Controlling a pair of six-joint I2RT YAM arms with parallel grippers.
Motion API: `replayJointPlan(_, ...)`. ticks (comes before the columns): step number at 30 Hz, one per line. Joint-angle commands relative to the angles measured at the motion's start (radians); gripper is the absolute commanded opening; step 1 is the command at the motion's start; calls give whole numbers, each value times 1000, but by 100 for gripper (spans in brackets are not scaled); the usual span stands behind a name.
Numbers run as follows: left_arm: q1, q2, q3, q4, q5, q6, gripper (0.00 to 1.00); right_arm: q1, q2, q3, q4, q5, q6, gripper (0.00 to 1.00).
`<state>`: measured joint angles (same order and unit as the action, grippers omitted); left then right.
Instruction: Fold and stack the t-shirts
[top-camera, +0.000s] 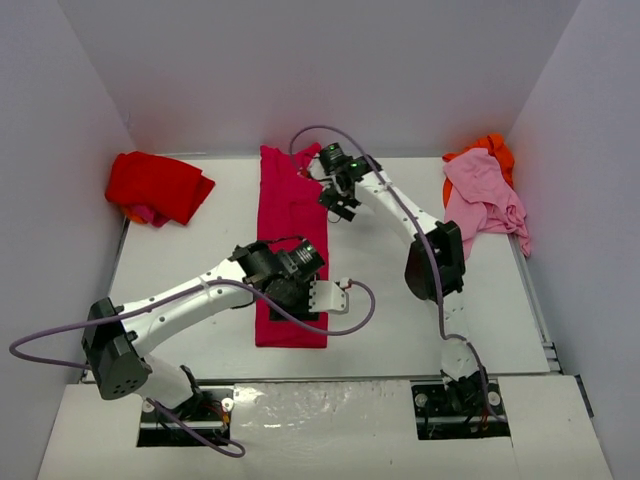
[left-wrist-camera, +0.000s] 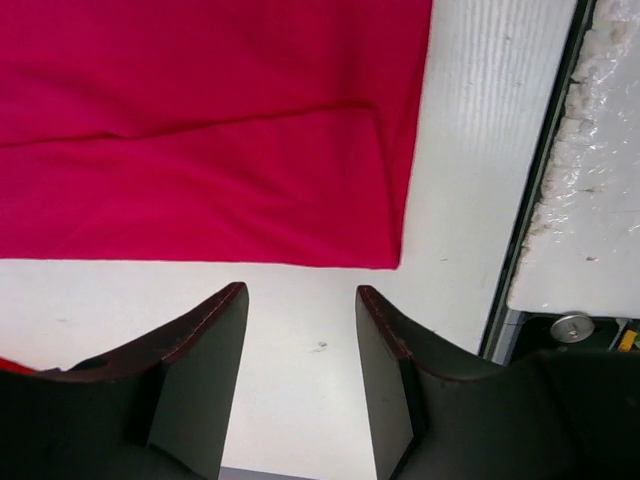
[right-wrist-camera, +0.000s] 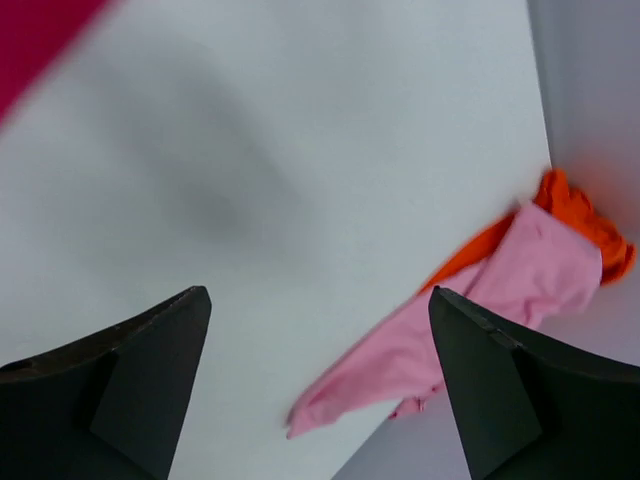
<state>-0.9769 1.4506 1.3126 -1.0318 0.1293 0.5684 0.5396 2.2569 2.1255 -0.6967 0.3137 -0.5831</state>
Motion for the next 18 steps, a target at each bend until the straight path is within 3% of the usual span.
replayJointPlan(1, -51, 8, -109, 124, -8, -104, 44, -158, -119, -51, 28, 55, 65, 88)
replayJointPlan(4, -123, 46, -224, 236, -105, -181, 44, -233, -179, -129, 48, 2, 90, 90)
replayJointPlan(10, -181, 81, -267, 366, -262, -262, 43, -263, -264, -257, 89, 1, 97, 92)
replayJointPlan(18, -279, 169, -280, 440, -462, -312, 29, -278, -301, -318, 103, -7, 105, 93)
